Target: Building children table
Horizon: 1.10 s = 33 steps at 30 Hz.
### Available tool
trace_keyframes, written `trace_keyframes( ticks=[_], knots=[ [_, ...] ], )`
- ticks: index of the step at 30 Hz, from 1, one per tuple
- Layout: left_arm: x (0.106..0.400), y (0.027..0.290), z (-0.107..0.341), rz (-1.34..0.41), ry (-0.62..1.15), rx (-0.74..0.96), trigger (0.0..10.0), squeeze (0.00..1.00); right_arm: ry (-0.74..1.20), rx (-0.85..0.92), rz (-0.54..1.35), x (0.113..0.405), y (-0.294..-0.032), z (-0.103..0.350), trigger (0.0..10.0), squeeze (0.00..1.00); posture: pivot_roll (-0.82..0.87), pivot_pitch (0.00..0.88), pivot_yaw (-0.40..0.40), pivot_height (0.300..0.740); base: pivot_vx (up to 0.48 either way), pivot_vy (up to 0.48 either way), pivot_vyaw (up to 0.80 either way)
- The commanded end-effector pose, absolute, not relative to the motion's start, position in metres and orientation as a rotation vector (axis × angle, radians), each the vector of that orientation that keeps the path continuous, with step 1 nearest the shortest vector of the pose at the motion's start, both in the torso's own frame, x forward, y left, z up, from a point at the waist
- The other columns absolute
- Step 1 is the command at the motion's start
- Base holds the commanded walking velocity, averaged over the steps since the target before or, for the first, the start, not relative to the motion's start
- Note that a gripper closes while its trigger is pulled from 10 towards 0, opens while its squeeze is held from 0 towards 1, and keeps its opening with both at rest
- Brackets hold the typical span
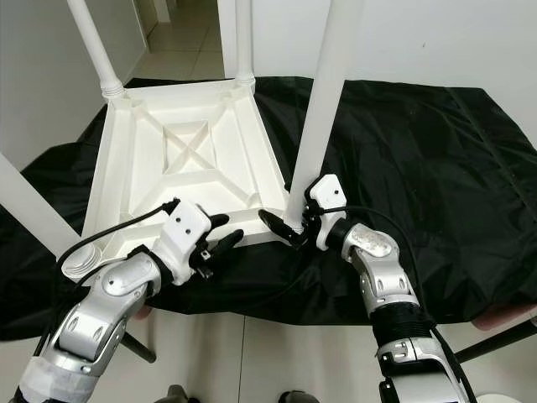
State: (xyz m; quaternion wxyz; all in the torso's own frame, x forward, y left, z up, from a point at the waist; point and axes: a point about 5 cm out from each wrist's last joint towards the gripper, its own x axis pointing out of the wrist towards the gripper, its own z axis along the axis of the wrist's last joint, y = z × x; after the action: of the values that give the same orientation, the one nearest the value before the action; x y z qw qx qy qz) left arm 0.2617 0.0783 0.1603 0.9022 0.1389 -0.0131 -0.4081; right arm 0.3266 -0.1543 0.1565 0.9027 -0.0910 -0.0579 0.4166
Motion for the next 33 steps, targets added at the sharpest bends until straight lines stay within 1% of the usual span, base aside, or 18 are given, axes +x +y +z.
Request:
trace_keyframes(
  ticks=[1, 2, 3, 11, 12, 13, 15, 16, 19, 21, 22, 23, 24, 26, 27, 30, 32, 33],
  knots=[
    [0.261, 0.075, 0.162, -0.867, -0.026, 0.291, 10.0, 0.00, -0.085, -0.164, 0.900, 0.324, -0.151, 0.146, 3.5, 0.00, -0.06, 0.054, 0.038, 0.740, 0.000, 0.000, 0.00],
    [0.261, 0.075, 0.162, -0.867, -0.026, 0.291, 10.0, 0.00, -0.085, -0.164, 0.900, 0.324, -0.151, 0.146, 3.5, 0.00, -0.06, 0.054, 0.038, 0.740, 0.000, 0.000, 0.00],
    [0.261, 0.075, 0.162, -0.867, -0.028, 0.293, 10.0, 0.00, -0.086, -0.156, 0.896, 0.324, -0.152, 0.146, 0.0, 0.00, -0.06, 0.055, 0.037, 0.740, 0.000, 0.000, 0.00],
    [0.261, 0.079, 0.163, -0.859, -0.024, 0.295, 10.0, 0.00, -0.066, -0.159, 0.847, 0.323, -0.161, 0.140, 0.0, 0.00, -0.07, 0.075, 0.038, 0.740, 0.000, 0.000, 0.00],
    [0.260, 0.079, 0.162, -0.857, -0.023, 0.295, 10.0, 0.00, -0.064, -0.165, 0.839, 0.323, -0.163, 0.139, 0.4, 0.00, -0.07, 0.074, 0.036, 0.740, 0.000, 0.000, 0.00],
    [0.260, 0.080, 0.162, -0.853, -0.020, 0.296, 10.0, 0.00, -0.051, -0.150, 0.809, 0.324, -0.165, 0.138, 3.7, 0.00, -0.07, 0.086, 0.035, 0.740, 0.000, 0.000, 0.00],
    [0.260, 0.080, 0.161, -0.851, -0.018, 0.296, 10.0, 0.00, -0.041, -0.137, 0.786, 0.324, -0.167, 0.137, 3.7, 0.00, -0.07, 0.086, 0.035, 0.740, 0.000, 0.000, 0.00],
    [0.260, 0.082, 0.162, -0.847, -0.016, 0.299, 10.0, 0.00, -0.039, -0.109, 0.753, 0.323, -0.167, 0.136, 10.0, 0.00, -0.06, 0.079, 0.034, 0.740, 0.000, 0.000, 0.00],
    [0.260, 0.084, 0.162, -0.841, -0.015, 0.304, 10.0, 0.00, -0.049, -0.088, 0.718, 0.322, -0.166, 0.137, 10.0, 0.00, -0.06, 0.078, 0.032, 0.740, 0.000, 0.000, 0.00],
    [0.262, 0.086, 0.163, -0.831, -0.020, 0.307, 10.0, 0.00, -0.076, -0.068, 0.651, 0.321, -0.163, 0.141, 10.0, 0.00, -0.05, 0.064, 0.024, 0.740, 0.000, 0.000, 0.00],
    [0.263, 0.088, 0.163, -0.817, -0.023, 0.308, 10.0, 0.00, -0.104, -0.055, 0.576, 0.319, -0.160, 0.145, 10.0, 0.00, -0.05, 0.056, 0.022, 0.740, 0.000, 0.000, 0.00],
    [0.263, 0.088, 0.163, -0.817, -0.023, 0.308, 10.0, 0.00, -0.104, -0.055, 0.576, 0.319, -0.160, 0.145, 10.0, 0.00, -0.05, 0.056, 0.022, 0.740, 0.000, 0.000, 0.00],
    [0.264, 0.089, 0.164, -0.797, -0.029, 0.303, 10.0, 0.00, -0.136, -0.075, 0.406, 0.315, -0.158, 0.150, 10.0, 0.00, -0.04, 0.042, 0.006, 0.740, 0.000, 0.000, 0.00],
    [0.264, 0.090, 0.164, -0.793, -0.030, 0.302, 10.0, 0.00, -0.139, -0.085, 0.363, 0.313, -0.158, 0.150, 10.0, 0.00, -0.04, 0.042, 0.006, 0.740, 0.000, 0.000, 0.00],
    [0.264, 0.090, 0.164, -0.784, -0.032, 0.300, 10.0, 0.00, -0.149, -0.090, 0.268, 0.310, -0.159, 0.150, 10.0, 0.00, -0.05, 0.028, -0.002, 0.740, 0.000, 0.000, 0.00],
    [0.268, 0.093, 0.164, -0.765, -0.035, 0.304, 10.0, 0.00, -0.159, -0.031, 0.204, 0.304, -0.151, 0.150, 10.0, 0.00, -0.04, 0.020, -0.005, 0.740, 0.000, 0.000, 0.00],
    [0.270, 0.094, 0.165, -0.757, -0.038, 0.306, 10.0, 0.00, -0.167, -0.034, 0.187, 0.301, -0.146, 0.150, 10.0, 0.00, -0.04, 0.020, -0.006, 0.740, 0.000, 0.000, 0.00],
    [0.273, 0.095, 0.167, -0.748, -0.045, 0.310, 10.0, 0.00, -0.159, -0.025, 0.136, 0.300, -0.143, 0.148, 10.0, 0.00, -0.04, 0.018, -0.007, 0.740, 0.000, 0.000, 0.00]
  ],
)
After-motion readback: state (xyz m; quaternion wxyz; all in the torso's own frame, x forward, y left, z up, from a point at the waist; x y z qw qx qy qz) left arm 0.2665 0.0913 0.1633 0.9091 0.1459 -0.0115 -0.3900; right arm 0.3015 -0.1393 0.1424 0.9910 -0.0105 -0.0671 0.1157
